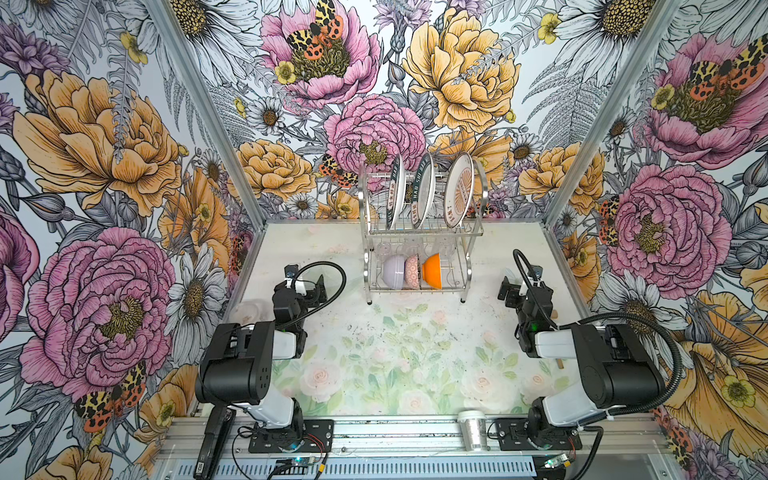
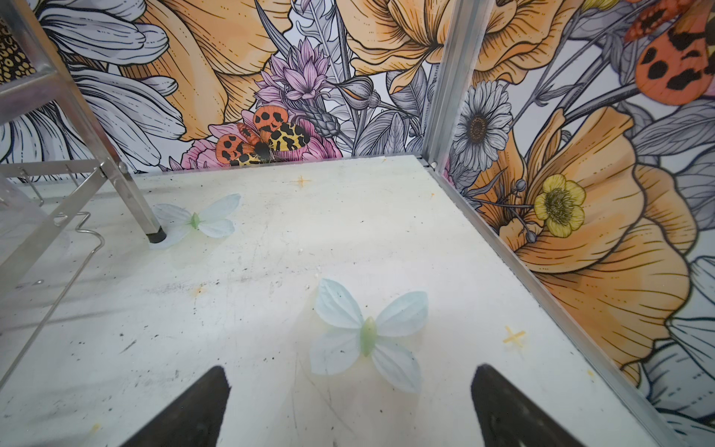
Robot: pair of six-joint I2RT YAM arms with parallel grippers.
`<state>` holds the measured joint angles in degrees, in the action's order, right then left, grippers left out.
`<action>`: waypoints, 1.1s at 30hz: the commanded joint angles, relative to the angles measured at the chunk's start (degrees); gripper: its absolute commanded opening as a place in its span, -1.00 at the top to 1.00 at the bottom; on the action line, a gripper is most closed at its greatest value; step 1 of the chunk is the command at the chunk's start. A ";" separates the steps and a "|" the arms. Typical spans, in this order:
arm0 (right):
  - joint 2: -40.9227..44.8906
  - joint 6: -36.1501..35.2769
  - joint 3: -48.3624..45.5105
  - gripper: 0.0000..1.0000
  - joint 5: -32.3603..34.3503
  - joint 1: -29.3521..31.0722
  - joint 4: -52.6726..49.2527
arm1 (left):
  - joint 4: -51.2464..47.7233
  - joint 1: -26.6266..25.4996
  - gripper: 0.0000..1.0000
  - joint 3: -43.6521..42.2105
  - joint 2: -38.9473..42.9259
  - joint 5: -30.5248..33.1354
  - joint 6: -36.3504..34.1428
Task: Unload the mixed dishes from the dish rack
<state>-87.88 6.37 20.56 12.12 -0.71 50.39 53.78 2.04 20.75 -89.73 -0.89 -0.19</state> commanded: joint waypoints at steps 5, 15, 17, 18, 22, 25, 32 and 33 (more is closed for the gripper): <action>-0.16 -0.48 1.39 -0.99 -0.41 0.36 0.23 | 0.26 0.51 -0.98 0.96 0.65 -0.92 0.10; 2.84 -0.27 2.30 -0.99 -0.25 0.38 -3.69 | -2.43 -1.03 -0.98 0.92 4.38 1.68 -1.10; 5.43 -0.52 3.56 -0.99 -0.57 0.36 -8.21 | -6.50 -1.77 -0.98 1.11 8.57 3.23 -1.53; 6.79 -0.77 3.89 -0.99 -1.11 0.43 -9.77 | -8.39 -2.02 -0.98 1.10 10.82 3.28 -1.70; 13.62 -0.74 3.95 -0.99 -2.36 0.28 -14.88 | -13.89 -2.22 -0.98 1.21 19.90 2.66 -0.91; 20.64 1.15 5.17 -0.99 -4.22 0.12 -20.93 | -19.63 -2.33 -0.98 2.57 26.58 -0.85 -0.22; 34.08 3.07 7.24 -0.99 -18.73 0.02 -32.52 | -40.87 -3.81 -0.98 10.87 36.05 -11.82 -4.29; 35.40 2.87 8.21 -0.99 -21.14 0.01 -35.67 | -44.40 -4.33 -0.98 12.16 37.10 -12.94 -5.27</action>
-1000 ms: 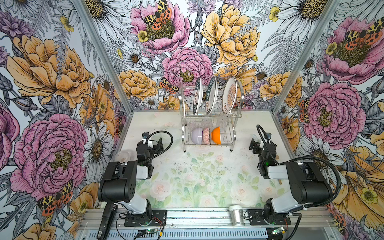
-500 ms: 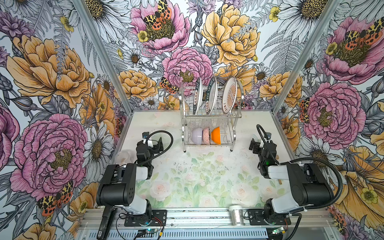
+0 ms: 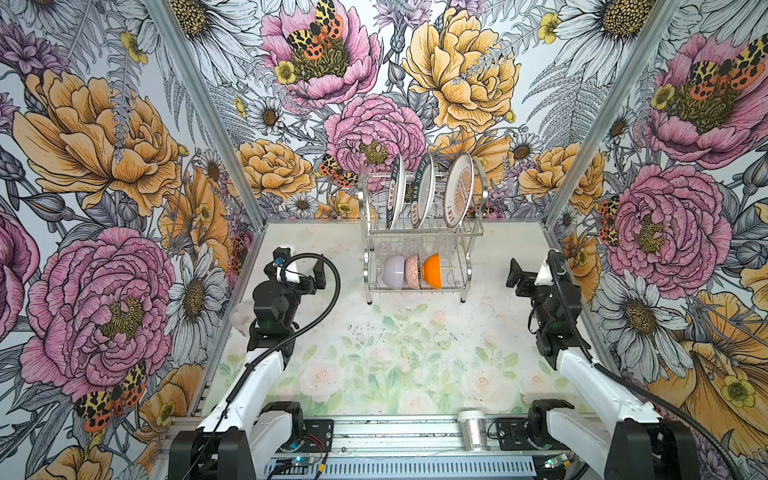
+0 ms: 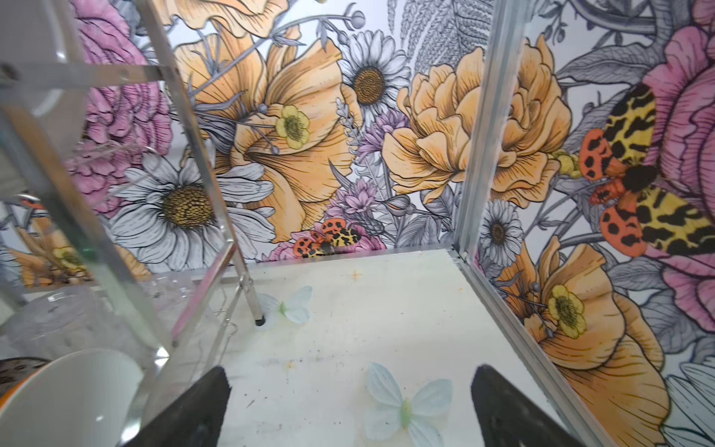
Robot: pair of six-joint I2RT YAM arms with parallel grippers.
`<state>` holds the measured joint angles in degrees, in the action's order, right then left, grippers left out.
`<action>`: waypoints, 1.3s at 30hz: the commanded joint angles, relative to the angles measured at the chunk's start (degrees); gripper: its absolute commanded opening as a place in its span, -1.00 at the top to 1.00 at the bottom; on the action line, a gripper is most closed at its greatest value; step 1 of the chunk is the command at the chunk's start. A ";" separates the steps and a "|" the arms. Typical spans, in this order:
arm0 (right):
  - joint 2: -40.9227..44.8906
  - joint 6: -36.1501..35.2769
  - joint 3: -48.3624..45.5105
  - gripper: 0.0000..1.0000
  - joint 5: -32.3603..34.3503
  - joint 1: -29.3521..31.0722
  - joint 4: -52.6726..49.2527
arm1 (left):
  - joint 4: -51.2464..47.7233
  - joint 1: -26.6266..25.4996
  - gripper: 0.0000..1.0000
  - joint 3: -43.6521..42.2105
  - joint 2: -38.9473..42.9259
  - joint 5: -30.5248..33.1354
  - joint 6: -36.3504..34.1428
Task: Unload the mixed dishes from the dish rack
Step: 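Raise both arms and move the right gripper toward the orange bowl in the rack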
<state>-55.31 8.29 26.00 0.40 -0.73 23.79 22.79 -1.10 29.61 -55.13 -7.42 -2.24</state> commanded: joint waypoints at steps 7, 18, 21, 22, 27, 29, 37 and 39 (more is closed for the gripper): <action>8.41 -0.17 8.27 -0.97 -21.50 0.13 -27.39 | -29.75 -6.73 -0.98 7.89 8.30 -9.67 -7.99; 8.08 7.20 7.09 -0.74 -31.70 2.17 -28.66 | -35.97 -14.48 -0.98 6.34 12.56 -11.22 -5.73; 5.88 7.15 7.48 -0.65 -31.66 4.52 -26.95 | -34.65 -16.14 -0.98 4.22 13.29 -9.80 -4.45; 5.23 7.23 7.44 -0.60 -32.10 5.58 -25.73 | -34.06 -16.52 -0.98 3.50 13.38 -9.48 -4.08; 1.42 8.09 6.33 -0.40 -33.38 10.34 -18.63 | -30.79 -18.35 -0.98 0.97 13.37 -8.21 -1.88; -0.30 8.14 6.10 -0.38 -33.23 11.46 -16.87 | -29.72 -19.14 -0.98 0.18 13.30 -7.45 -1.54; -9.68 11.06 6.14 -0.23 -31.01 14.60 -5.99 | -26.11 -19.64 -0.98 -1.74 11.39 -5.24 -1.26; -12.84 12.15 6.98 -0.15 -31.12 15.04 -2.92 | -26.86 -19.51 -0.98 -1.27 10.76 -4.91 -1.61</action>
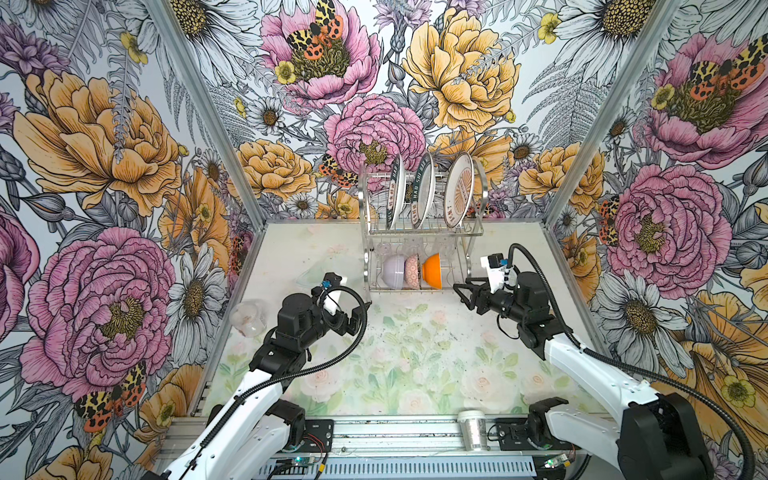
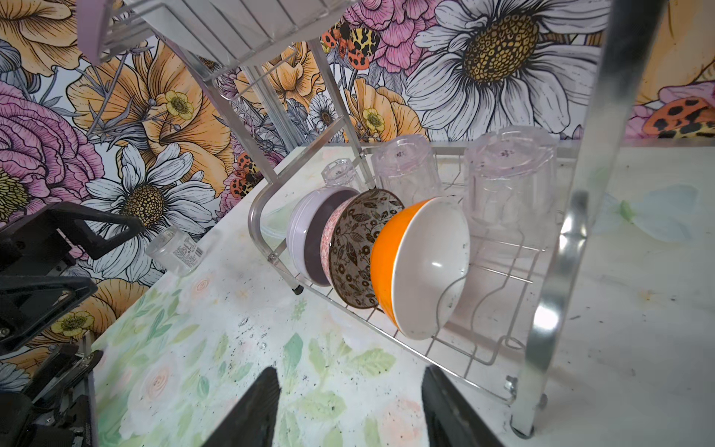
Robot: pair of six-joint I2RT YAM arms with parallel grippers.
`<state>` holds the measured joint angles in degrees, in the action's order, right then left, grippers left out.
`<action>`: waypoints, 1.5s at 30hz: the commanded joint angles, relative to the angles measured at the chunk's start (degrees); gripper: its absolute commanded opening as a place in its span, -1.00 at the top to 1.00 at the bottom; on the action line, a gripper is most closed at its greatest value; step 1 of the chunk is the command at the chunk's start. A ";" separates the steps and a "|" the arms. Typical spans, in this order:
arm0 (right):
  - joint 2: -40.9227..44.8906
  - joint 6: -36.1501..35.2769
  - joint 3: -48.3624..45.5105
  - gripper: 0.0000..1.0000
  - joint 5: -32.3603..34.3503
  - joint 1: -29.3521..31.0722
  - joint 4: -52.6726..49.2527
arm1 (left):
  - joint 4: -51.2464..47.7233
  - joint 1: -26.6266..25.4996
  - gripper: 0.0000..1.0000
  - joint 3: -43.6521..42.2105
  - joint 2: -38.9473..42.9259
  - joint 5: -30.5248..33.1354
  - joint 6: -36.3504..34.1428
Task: Unload the mixed dishes from the dish rack
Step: 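Raise both arms and move the right gripper toward the orange bowl in the rack, then close the right gripper on the rim of the orange bowl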
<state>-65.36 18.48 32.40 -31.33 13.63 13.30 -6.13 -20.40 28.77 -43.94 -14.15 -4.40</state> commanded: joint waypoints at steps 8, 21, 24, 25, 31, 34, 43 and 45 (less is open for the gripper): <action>-12.20 4.75 2.87 -0.12 0.06 1.49 16.76 | 1.99 0.11 -0.98 -0.21 -1.70 1.52 -0.14; -22.91 5.78 7.33 -0.10 -0.13 2.28 21.85 | 2.59 0.28 -0.98 0.02 -3.37 0.76 -0.44; -24.97 6.49 7.89 -0.09 0.60 2.37 23.03 | 2.87 0.28 -0.98 0.23 -4.12 0.04 -0.21; -25.63 6.94 8.09 -0.08 0.74 2.45 23.61 | 2.80 0.28 -0.98 0.25 -4.37 0.00 -0.19; -29.05 8.83 9.36 -0.05 0.17 3.07 26.16 | 2.34 0.18 -0.98 0.59 -4.99 0.24 -0.29; -30.53 10.47 9.67 -0.04 -0.15 3.40 27.11 | 2.23 0.28 -0.98 0.67 -5.09 0.22 -0.34; -34.71 12.85 11.30 0.16 -3.10 4.32 30.06 | 2.11 0.19 -0.98 0.68 -5.28 1.17 -0.35; -35.24 13.03 11.50 0.17 -3.33 4.57 30.68 | 1.96 0.11 -0.98 0.69 -5.20 1.32 -0.30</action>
<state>-99.57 30.63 42.35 -33.30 17.74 41.10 -4.47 -20.40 28.75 -49.04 -13.52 -4.45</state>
